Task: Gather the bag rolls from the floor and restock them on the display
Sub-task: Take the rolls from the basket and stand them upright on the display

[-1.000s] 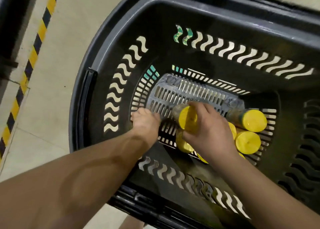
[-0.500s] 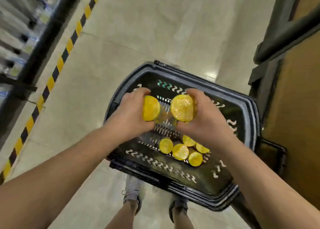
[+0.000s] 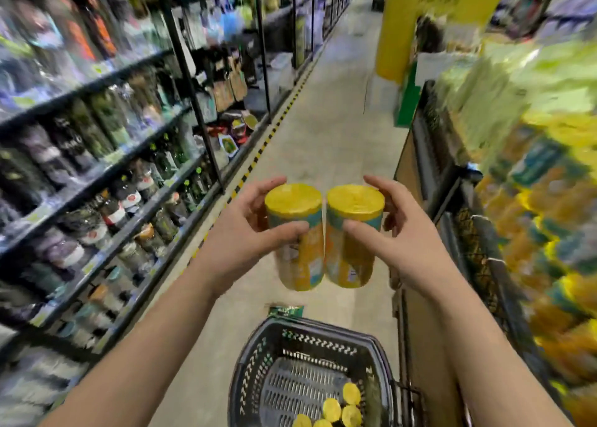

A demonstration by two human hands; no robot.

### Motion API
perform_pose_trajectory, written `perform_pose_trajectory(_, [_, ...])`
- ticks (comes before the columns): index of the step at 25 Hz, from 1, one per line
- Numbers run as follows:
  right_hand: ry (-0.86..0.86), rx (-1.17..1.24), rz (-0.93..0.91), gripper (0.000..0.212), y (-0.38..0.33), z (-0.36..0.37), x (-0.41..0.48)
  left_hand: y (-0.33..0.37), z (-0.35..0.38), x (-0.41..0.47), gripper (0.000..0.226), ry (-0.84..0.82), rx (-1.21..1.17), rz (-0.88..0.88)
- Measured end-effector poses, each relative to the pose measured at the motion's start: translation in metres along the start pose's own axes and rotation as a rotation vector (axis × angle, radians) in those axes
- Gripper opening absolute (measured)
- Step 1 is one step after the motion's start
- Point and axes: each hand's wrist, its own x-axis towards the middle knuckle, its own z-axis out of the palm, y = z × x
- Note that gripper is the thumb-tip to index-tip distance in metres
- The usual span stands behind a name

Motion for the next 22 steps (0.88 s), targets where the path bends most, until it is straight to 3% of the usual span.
perform_pose_trajectory(3, [0.108,0.074,-0.059,0.069,-0.043,-0.032,-0.006,0.055,0.012,-0.001,0.065,-0.054,-0.096,0.101])
perform_pose_trajectory(9, [0.24,0.1,-0.117,0.059,-0.086,-0.071,-0.04,0.093,0.034,0.004,0.067,-0.191,-0.163,0.208])
perform_pose_trajectory(13, [0.438,0.069,-0.049,0.058,-0.101,-0.09,-0.092,0.108,0.061,0.005,0.063,-0.366,-0.201,0.252])
perform_pose_trajectory(22, [0.833,-0.03,0.093,0.072,-0.114,-0.156,-0.24,0.149,0.194,-0.05,0.077,-0.707,-0.224,0.325])
